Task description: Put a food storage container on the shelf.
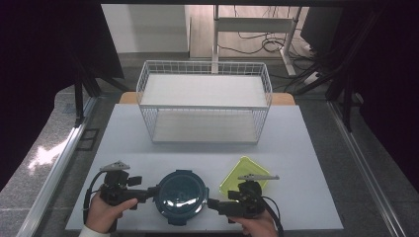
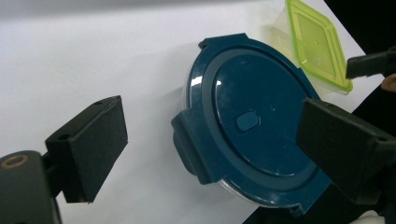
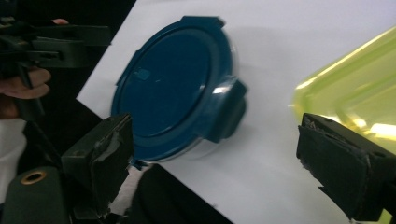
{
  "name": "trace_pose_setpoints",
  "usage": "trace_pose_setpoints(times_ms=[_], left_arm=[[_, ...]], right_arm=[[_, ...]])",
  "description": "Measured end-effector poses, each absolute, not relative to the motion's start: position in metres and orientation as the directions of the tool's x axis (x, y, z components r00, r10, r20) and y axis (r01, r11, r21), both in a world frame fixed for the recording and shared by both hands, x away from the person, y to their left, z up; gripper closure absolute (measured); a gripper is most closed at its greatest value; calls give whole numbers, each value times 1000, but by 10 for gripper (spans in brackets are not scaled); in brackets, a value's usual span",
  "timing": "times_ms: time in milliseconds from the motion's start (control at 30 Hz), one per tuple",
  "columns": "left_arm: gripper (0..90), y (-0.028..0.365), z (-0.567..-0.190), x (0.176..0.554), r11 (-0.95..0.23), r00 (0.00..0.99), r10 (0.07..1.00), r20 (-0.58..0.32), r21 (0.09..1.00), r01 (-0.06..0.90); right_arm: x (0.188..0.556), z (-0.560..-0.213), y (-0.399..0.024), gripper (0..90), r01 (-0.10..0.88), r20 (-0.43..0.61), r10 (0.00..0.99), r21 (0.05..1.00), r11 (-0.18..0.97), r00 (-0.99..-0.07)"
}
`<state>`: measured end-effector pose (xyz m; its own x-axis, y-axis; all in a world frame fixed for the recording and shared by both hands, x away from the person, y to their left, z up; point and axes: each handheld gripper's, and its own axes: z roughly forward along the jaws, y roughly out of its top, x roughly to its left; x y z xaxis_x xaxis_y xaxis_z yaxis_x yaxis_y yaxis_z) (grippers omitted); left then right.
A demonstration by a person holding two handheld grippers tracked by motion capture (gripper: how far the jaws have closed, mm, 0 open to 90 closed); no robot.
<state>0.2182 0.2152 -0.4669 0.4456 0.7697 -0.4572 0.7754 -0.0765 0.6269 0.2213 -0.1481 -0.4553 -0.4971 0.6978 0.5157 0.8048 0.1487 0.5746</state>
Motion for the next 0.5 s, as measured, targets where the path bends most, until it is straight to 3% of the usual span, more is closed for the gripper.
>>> trace_pose_setpoints(times_ms=[500], left_arm=[[91, 221, -483, 217, -39, 426, 733, -530, 593, 804]], right_arm=[[229, -471, -107, 139, 869, 553, 713, 466, 163, -430]])
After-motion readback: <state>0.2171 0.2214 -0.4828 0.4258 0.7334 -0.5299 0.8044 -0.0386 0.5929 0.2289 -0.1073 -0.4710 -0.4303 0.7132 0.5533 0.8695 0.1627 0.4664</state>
